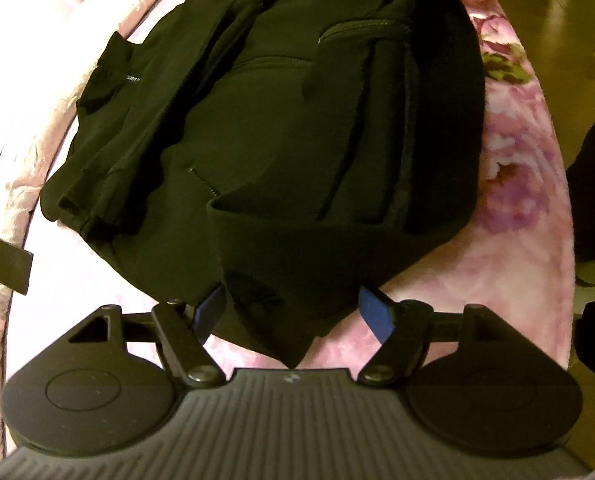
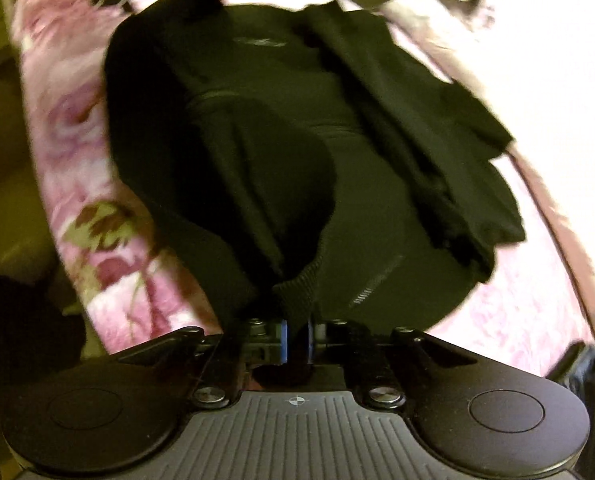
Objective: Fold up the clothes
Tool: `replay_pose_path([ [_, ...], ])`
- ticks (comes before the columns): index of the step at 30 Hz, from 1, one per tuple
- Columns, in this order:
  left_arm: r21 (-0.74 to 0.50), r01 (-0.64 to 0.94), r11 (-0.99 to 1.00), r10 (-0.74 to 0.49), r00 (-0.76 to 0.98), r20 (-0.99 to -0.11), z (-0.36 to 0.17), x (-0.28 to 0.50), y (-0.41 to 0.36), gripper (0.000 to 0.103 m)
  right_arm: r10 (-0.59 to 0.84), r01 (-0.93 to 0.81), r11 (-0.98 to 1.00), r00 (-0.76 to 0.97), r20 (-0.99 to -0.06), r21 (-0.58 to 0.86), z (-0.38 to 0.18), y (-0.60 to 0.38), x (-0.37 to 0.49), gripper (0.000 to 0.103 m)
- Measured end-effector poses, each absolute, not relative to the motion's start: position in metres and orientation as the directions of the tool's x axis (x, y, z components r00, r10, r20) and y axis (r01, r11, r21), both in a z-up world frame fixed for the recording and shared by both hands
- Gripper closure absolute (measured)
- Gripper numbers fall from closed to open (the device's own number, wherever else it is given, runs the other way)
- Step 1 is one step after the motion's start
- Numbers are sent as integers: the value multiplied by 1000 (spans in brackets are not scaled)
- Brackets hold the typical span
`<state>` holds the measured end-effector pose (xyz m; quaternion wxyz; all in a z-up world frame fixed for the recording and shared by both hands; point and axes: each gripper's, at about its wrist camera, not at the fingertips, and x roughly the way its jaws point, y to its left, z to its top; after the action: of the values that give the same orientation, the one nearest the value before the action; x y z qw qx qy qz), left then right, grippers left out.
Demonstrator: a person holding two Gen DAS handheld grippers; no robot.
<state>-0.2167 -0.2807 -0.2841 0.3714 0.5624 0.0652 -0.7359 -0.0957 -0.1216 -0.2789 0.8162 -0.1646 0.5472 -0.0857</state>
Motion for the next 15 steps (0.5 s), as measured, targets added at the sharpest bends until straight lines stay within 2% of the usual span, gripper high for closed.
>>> replay_pose_path([
  [9, 172, 693, -700, -394, -174, -902, -282, -197, -304, 32, -330, 56, 941, 382, -863, -335, -281, -124, -96, 97],
  [12, 111, 672, -732, -330, -208, -921, -286, -196, -310, 36, -332, 77, 942, 371, -868, -327, -282, -123, -100, 97],
  [15, 135, 629, -765, -329, -202, -923, -280, -192, -303, 43, -339, 76, 939, 363, -868, -334, -281, -121, -103, 97],
])
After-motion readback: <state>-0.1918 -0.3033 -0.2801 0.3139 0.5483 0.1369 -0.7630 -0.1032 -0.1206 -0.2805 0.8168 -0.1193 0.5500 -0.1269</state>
